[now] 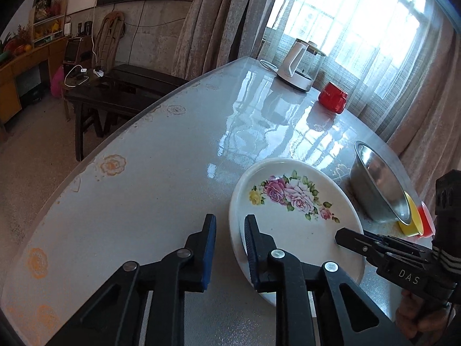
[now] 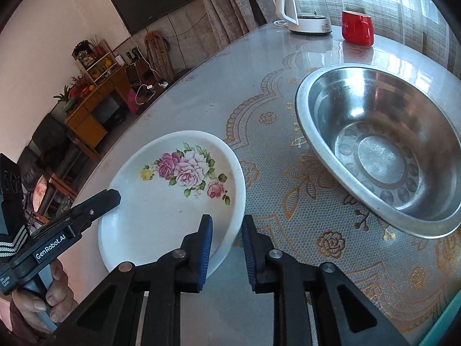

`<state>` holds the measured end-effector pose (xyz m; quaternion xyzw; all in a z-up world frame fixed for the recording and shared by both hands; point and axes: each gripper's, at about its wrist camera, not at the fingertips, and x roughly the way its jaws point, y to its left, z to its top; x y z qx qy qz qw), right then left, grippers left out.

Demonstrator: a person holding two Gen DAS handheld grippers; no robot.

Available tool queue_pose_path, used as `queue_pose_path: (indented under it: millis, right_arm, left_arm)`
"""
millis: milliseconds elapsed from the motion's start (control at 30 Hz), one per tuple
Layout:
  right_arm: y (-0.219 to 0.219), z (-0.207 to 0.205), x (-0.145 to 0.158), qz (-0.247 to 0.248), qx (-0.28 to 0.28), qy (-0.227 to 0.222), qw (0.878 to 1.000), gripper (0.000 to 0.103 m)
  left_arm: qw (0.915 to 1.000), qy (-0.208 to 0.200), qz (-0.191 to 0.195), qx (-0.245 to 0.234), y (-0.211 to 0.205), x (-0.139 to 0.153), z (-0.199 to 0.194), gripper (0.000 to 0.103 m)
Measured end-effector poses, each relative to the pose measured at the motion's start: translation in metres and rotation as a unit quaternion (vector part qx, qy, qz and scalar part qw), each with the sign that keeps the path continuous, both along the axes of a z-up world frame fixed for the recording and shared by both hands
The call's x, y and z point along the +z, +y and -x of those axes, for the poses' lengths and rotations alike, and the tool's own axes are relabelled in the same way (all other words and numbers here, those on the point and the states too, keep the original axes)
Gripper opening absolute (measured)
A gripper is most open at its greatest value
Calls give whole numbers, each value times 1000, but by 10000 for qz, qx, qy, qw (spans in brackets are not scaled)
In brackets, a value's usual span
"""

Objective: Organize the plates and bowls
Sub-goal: 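Grasp the rim of the small pink-flower white plate with the left gripper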

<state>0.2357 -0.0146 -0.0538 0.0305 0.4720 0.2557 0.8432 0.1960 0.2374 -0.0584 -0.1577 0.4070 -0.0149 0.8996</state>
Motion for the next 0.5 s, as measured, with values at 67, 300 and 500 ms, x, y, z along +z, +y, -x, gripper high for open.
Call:
queue_pose_path:
  millis: [67,300,500]
  right_arm:
    - [4,0,1,117,56,-90,9999,20]
    - [2,3,5,197,59,2,9998,19]
    - [-18,34,5,183,140,123,9997,19]
  left_arm:
    - [9999,37,-37,-114,-3,-4,-7,20]
    - [9992,55,-314,-237,-20,-2,7,17]
    - [9973,59,-524,-511,-42,1,42,17]
